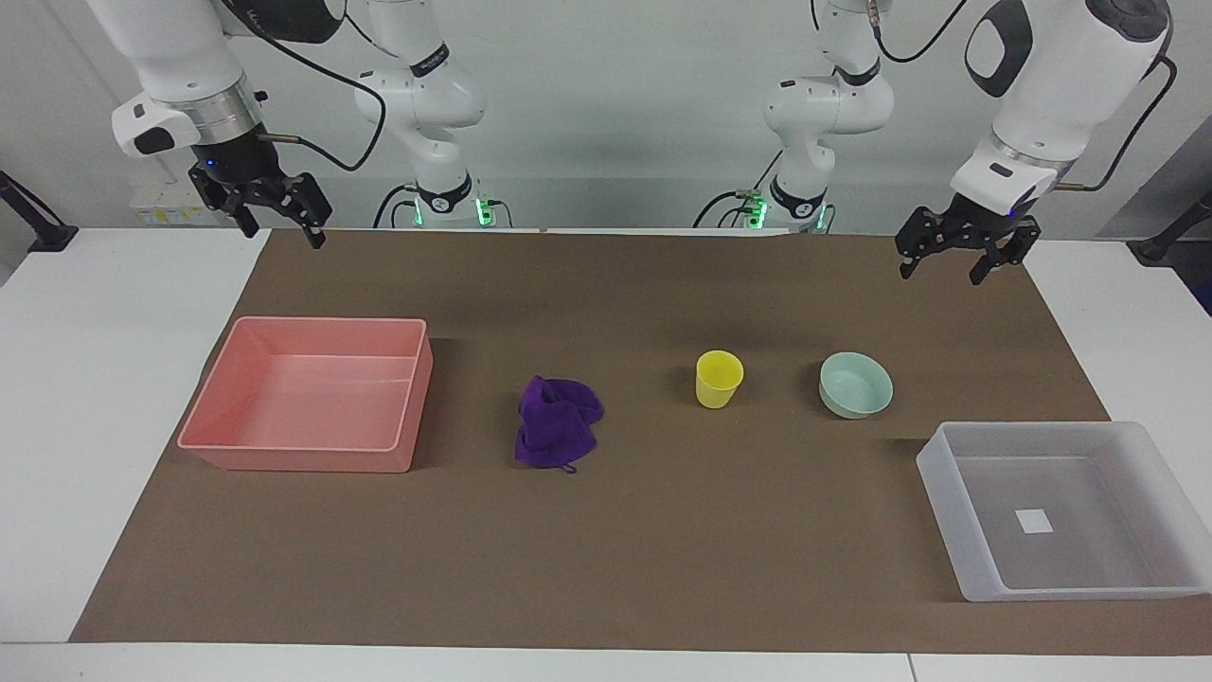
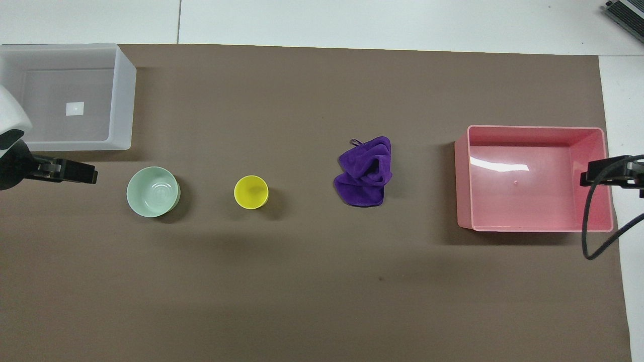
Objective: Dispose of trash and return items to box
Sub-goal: 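Reach the left gripper to the pale green bowl and grasp its rim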
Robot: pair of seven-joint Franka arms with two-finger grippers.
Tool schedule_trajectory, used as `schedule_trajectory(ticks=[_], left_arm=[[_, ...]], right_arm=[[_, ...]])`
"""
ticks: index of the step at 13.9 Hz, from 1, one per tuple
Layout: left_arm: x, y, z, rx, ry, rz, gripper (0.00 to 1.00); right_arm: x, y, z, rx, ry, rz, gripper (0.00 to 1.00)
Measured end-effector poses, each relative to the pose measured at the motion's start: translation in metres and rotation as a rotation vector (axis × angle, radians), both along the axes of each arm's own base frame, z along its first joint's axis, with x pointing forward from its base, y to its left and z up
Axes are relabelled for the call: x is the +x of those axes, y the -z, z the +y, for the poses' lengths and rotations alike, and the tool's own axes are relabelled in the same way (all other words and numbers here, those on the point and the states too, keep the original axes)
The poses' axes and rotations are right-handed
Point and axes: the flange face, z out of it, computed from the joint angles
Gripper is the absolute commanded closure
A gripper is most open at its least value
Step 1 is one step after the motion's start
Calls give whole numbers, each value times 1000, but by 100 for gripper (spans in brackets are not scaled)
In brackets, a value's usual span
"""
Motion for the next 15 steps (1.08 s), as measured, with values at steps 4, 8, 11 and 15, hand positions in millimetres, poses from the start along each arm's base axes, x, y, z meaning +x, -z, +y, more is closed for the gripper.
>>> schedule_trajectory(ticks=[4, 8, 11, 15], left_arm=[[3, 47, 14, 0, -25, -10, 0], [0, 104, 17, 1, -34, -20, 0], [-2, 147, 22, 0, -44, -32, 0], [5, 196, 25, -14, -62, -59, 0]], right_arm=[[0, 0, 0, 0, 0, 0, 0], [0, 0, 0, 0, 0, 0, 0], [0, 0, 0, 0, 0, 0, 0], [0, 0, -1, 0, 1, 0, 0]])
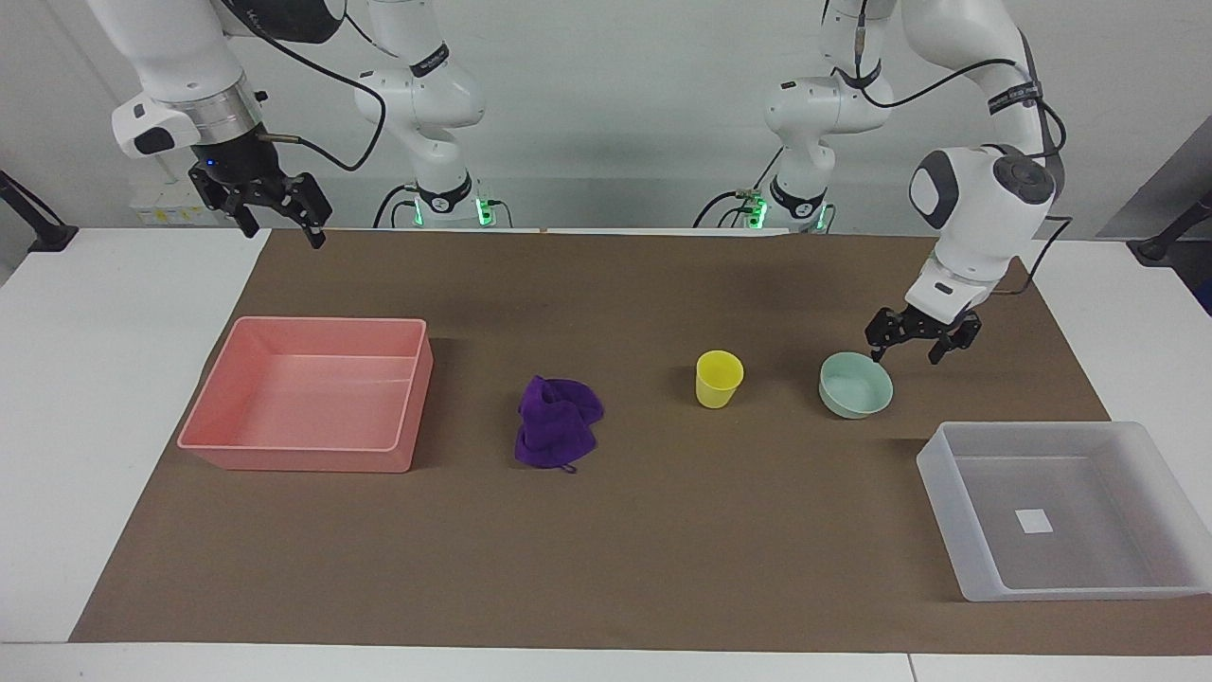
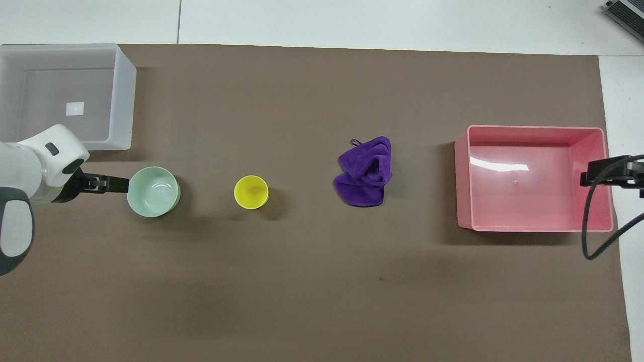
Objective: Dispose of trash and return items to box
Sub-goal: 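Reach the left gripper to the pale green bowl and grasp its rim, then lift the green bowl into the clear box while the right gripper reaches the cloth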
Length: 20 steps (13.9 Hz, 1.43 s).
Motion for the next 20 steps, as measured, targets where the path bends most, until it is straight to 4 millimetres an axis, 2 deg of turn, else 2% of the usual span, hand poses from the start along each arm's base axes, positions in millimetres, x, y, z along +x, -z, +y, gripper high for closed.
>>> schedule_trajectory(ticks=[6, 8, 9, 11, 12, 17, 19, 20], left_arm=[[10, 45, 1, -36, -38, 4, 0], [10, 52, 1, -44, -46, 16, 23], [10, 53, 1, -44, -47, 18, 40], [10, 53, 2, -45, -49, 19, 85], [10, 54, 2, -45, -50, 19, 100], [12, 49, 9, -48, -63, 12, 100], [18, 36, 8, -50, -60, 1, 100], [26, 21, 8, -53, -57, 1, 100]], right_arm=[[0, 0, 0, 0, 1, 0, 0], [0, 0, -2, 0, 3, 1, 0], [0, 0, -2, 0, 5, 1, 0], [0, 0, -3, 0, 6, 1, 0], [0, 0, -3, 0, 6, 1, 0], [0, 0, -3, 0, 6, 1, 0], [0, 0, -3, 0, 6, 1, 0], [0, 0, -3, 0, 6, 1, 0]])
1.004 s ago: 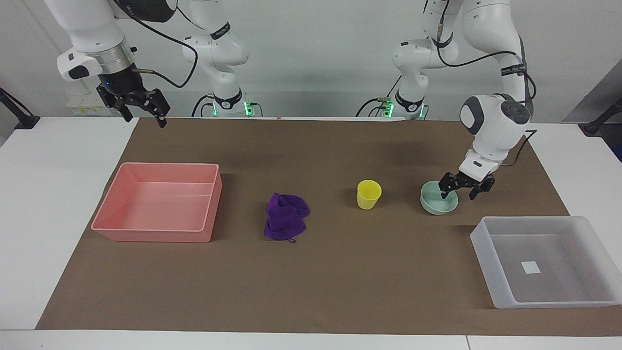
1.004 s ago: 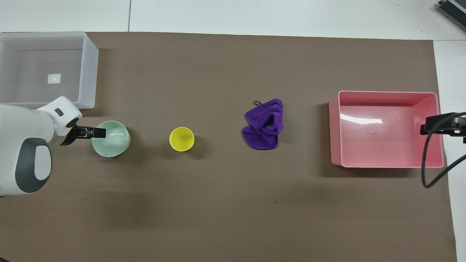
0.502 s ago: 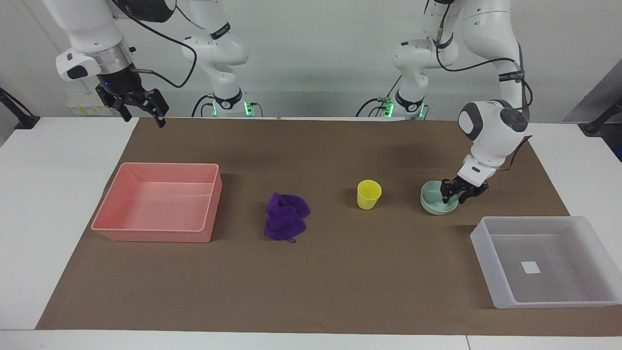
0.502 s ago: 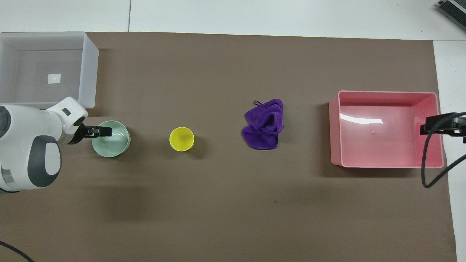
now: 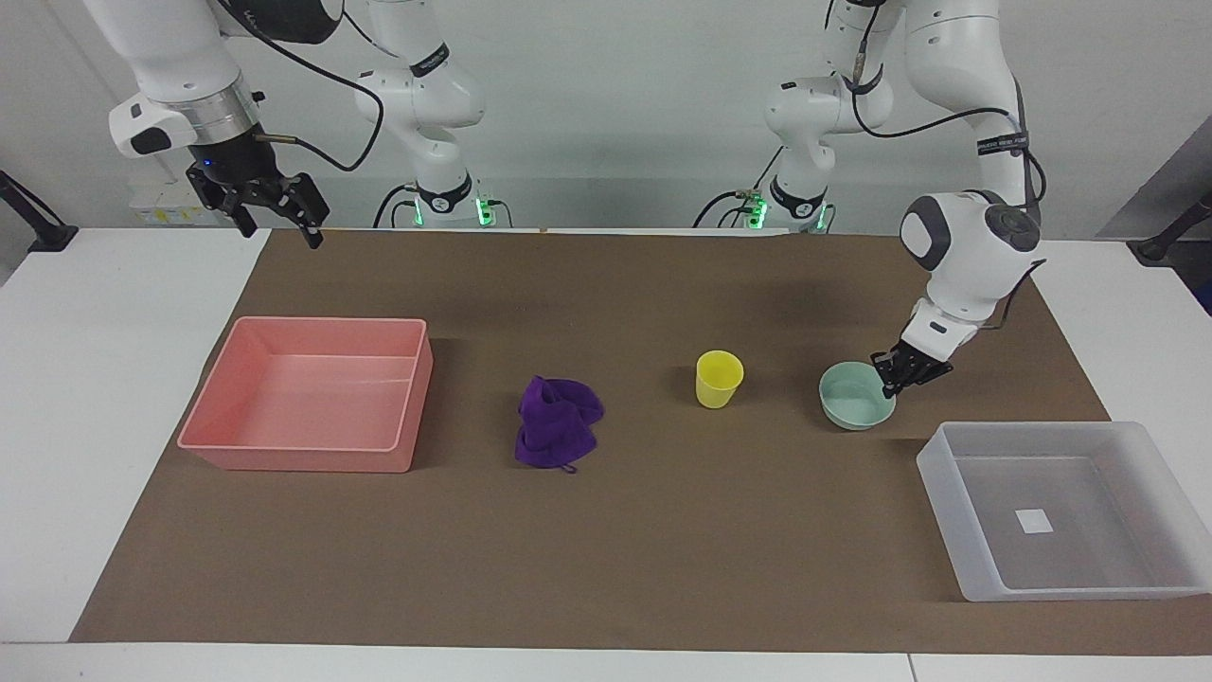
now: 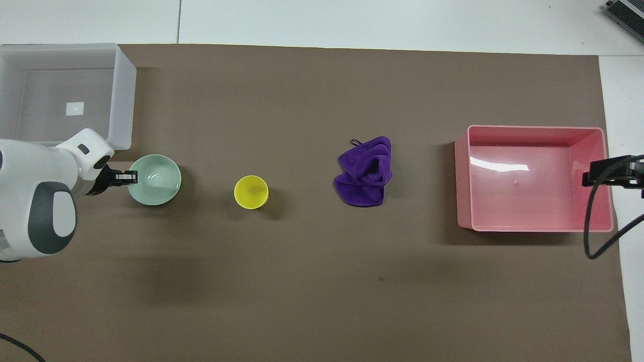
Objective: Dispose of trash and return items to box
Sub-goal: 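Lift the green bowl into the clear box while the right gripper reaches the cloth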
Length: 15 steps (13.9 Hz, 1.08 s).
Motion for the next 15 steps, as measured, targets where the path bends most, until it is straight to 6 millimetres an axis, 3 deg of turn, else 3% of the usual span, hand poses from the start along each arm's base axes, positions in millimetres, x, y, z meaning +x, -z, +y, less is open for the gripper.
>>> schedule_trajectory(ticks=[4, 6, 10, 15], left_arm=[[34, -89, 5, -13, 7, -9, 100], [48, -118, 22, -16, -15, -23, 100], [73, -129, 65, -16, -75, -53, 100], [97, -145, 76, -16, -88, -97, 100]], right_arm=[[0, 0, 0, 0, 0, 0, 0], [0, 0, 0, 0, 0, 0, 0], [0, 2, 0, 0, 0, 4, 0], [1, 4, 4, 0, -8, 5, 0]])
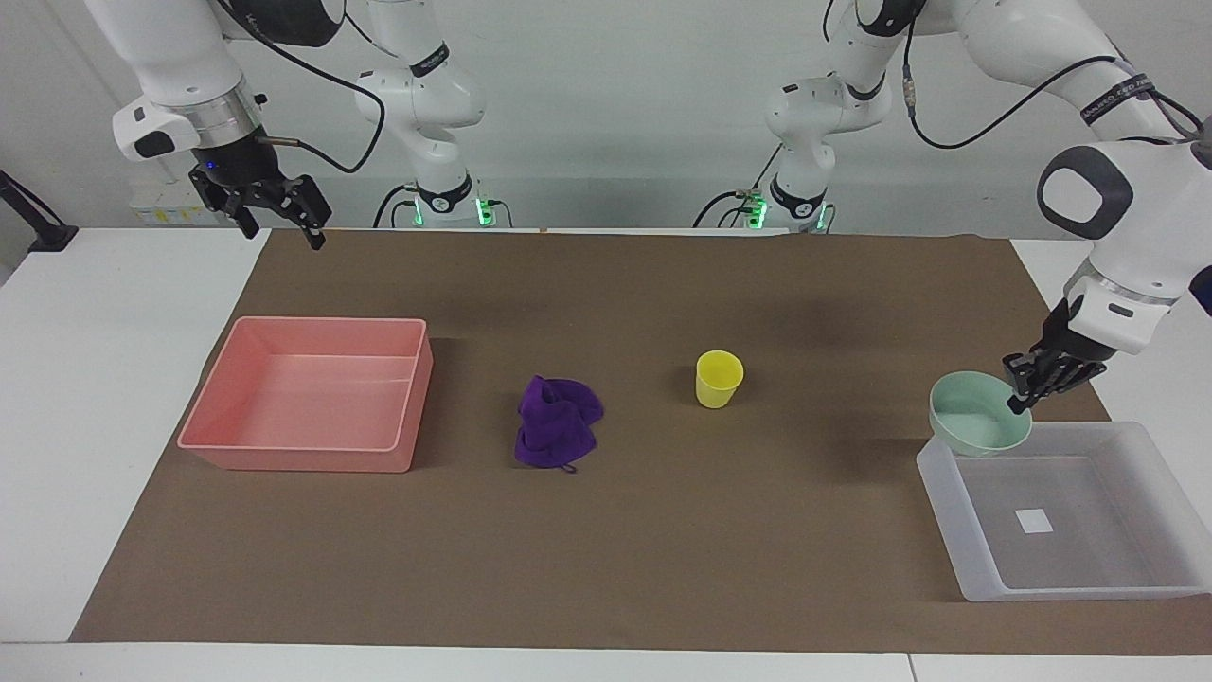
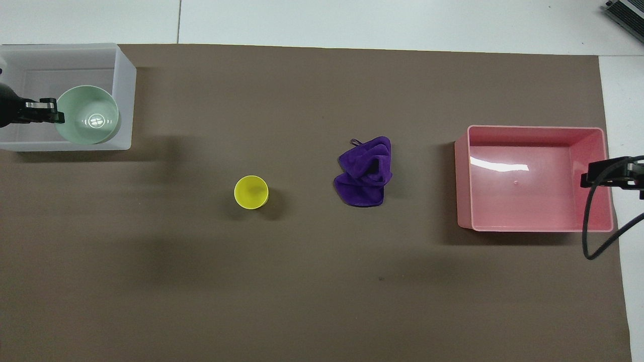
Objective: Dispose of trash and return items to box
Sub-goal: 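Lift the green bowl into the clear box while the right gripper reaches the cloth, then grasp the purple cloth with the right gripper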
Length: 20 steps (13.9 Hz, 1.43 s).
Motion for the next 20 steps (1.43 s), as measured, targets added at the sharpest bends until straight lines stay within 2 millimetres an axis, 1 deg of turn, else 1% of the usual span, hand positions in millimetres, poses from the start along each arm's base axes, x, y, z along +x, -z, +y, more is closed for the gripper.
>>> schedule_trajectory(ticks=[1, 3, 4, 6, 8, 9, 12, 13, 15, 17, 20], left_arm=[[5, -4, 7, 1, -9, -11, 100], [17, -10, 17, 2, -21, -31, 100], [22, -9, 22, 2, -26, -36, 100], [35, 1, 34, 1, -40, -37, 100], [48, 17, 46, -1, -55, -32, 100], [54, 27, 56, -2, -66, -28, 100], [68, 56, 92, -1, -112, -37, 100], [72, 65, 98, 1, -122, -48, 100], [79, 87, 102, 2, -129, -60, 100], [82, 106, 104, 0, -132, -47, 100], [84, 120, 107, 2, -138, -54, 100]], right_arm=[[2, 0, 6, -1, -13, -8, 0], [8, 3, 30, -2, -54, -34, 0], [12, 6, 44, -2, -62, -45, 0], [23, 17, 71, -1, -54, -63, 0], [40, 37, 100, 2, -33, -82, 0], [50, 51, 119, 6, -22, -89, 0], [76, 98, 175, 19, 9, -114, 0], [83, 115, 191, 20, -2, -115, 0], [93, 151, 218, 19, -37, -108, 0], [102, 186, 243, 22, -70, -120, 0], [108, 231, 274, 25, -112, -127, 0]])
